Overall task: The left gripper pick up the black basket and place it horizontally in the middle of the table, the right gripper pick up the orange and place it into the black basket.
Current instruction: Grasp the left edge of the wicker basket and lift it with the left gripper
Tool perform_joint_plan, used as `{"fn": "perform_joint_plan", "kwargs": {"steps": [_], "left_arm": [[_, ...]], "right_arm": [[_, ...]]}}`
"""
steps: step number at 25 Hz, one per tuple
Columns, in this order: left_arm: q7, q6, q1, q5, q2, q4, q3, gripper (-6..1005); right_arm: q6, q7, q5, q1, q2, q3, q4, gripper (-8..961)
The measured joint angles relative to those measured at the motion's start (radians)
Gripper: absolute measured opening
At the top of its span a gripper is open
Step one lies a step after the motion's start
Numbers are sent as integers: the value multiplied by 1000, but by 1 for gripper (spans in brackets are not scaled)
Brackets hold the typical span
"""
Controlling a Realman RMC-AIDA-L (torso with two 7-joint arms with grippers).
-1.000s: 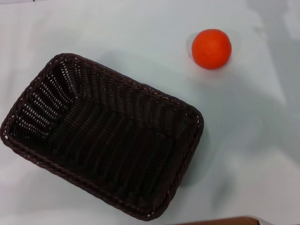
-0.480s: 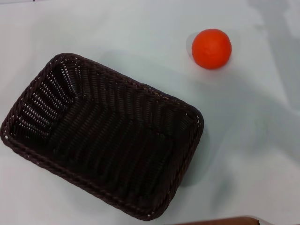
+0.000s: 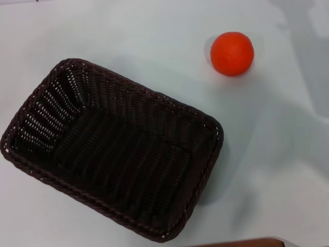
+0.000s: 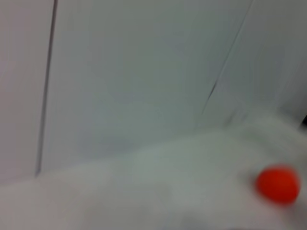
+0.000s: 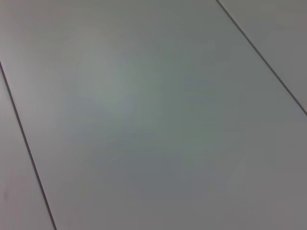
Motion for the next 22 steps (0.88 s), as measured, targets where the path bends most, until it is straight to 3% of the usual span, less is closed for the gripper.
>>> {"fn": "perform_joint_plan", "kwargs": {"steps": [1, 4, 6, 8, 11, 12, 22], "left_arm": [[-36, -9, -19, 107, -8, -71, 60, 858], [-54, -7, -38, 212, -30, -139, 139, 858], [-59, -9, -65, 290, -61, -174, 167, 858], [-68, -19, -95, 347, -86, -186, 175, 858], [-98, -36, -134, 420, -104, -177, 206, 858], [-123, -40, -152, 475, -116, -171, 248, 858], [-183, -56, -202, 573, -156, -113, 343, 859]], "right_arm": [[-4, 0, 0, 0, 0, -1, 0, 941], [-22, 0, 0, 1, -1, -2, 0, 941], [-28, 1, 0, 4, -1, -2, 0, 941], [-38, 3, 0, 7, -1, 2, 0, 941], [-70, 21, 1, 11, 0, 5, 0, 941], [-74, 25, 1, 12, 0, 6, 0, 941], [-78, 39, 3, 9, -1, 6, 0, 940]]}}
